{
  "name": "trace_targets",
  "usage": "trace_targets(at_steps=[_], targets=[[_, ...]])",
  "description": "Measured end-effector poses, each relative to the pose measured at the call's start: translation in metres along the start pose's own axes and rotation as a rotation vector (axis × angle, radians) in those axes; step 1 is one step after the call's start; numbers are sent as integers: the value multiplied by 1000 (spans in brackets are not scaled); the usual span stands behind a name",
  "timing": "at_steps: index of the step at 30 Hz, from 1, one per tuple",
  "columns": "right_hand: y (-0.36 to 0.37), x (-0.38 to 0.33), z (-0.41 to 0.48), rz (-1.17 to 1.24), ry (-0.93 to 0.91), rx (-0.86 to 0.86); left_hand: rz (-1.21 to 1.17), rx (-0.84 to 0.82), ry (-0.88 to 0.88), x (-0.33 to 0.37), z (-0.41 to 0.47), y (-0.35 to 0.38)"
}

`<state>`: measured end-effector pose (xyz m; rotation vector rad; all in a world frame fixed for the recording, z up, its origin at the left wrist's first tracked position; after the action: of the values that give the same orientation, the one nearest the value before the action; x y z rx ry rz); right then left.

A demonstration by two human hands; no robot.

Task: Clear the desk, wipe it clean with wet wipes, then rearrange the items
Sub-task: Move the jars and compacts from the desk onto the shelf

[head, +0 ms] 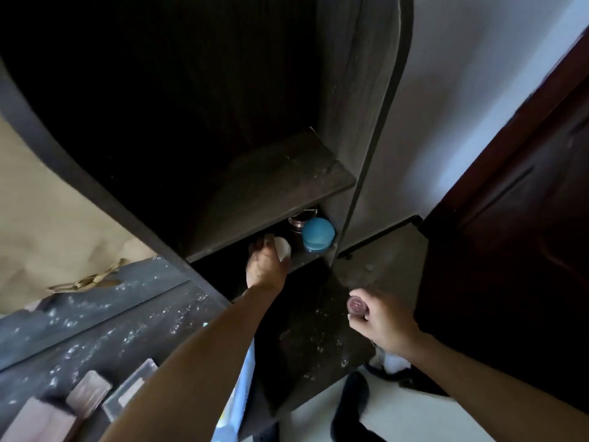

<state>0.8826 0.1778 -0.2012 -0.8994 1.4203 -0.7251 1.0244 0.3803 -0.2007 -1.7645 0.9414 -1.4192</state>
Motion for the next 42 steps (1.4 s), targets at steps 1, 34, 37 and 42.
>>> trace_targets(at_steps=[1, 34, 37, 42], targets=[[-1, 6, 8, -5, -25, -20, -10, 17, -27, 1, 4, 4], [52, -107, 145, -473, -588, -224, -9, 134, -355, -93, -166, -4], [51, -110, 145, -497, -600, -213, 3, 136, -383, -99, -179, -1], [46, -113, 138, -466, -584, -185, -16, 181, -423, -111, -190, -9]])
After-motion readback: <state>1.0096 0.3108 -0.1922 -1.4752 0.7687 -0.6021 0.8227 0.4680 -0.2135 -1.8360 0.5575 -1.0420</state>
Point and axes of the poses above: each hand's wrist, its own z-axis towards the middle knuckle, its own y-axis out of the palm, x = y × z, the point moved 9 cm from there along z, towards the middle knuckle, and after that the axes turned 9 degrees about -y, right-handed, at the moved point
